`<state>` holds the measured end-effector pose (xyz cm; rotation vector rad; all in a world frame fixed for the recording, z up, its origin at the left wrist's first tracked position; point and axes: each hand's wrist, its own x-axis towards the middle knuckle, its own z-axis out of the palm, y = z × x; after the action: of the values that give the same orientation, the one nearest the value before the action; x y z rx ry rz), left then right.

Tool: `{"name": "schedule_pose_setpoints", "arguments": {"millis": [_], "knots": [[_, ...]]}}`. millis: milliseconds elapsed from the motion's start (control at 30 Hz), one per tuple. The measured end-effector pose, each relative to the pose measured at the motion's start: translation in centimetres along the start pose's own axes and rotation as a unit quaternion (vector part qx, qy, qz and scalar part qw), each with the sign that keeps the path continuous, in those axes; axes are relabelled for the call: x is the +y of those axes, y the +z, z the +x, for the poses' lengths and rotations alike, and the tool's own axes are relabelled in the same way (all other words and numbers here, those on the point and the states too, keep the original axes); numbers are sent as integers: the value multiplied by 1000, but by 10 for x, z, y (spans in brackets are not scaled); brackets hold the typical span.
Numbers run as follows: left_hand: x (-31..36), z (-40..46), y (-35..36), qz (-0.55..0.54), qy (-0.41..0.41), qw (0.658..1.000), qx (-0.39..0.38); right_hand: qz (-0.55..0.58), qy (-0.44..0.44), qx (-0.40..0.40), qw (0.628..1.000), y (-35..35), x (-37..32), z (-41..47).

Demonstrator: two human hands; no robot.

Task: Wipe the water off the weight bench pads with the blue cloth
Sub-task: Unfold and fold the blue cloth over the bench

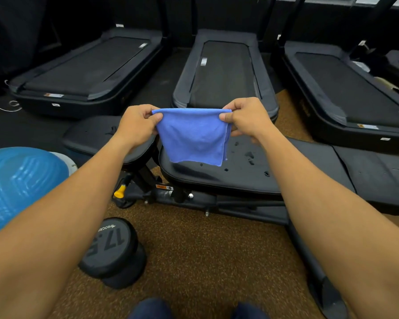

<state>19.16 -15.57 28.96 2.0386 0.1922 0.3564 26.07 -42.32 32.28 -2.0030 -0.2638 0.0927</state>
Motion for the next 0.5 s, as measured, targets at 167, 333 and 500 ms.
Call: {"name": "schedule_pose_setpoints", "arguments": {"millis": [167,333,500], "knots": [[-1,-8,1,-27,1,999,20,1,-5,-12,1000,1,-1,-11],[-12,-23,8,-17,15,999,46,-5,4,-27,1000,12,6,-12],[-49,-25,-3,-24,-19,997,68,-18,5,-58,998,48,14,0]]}}
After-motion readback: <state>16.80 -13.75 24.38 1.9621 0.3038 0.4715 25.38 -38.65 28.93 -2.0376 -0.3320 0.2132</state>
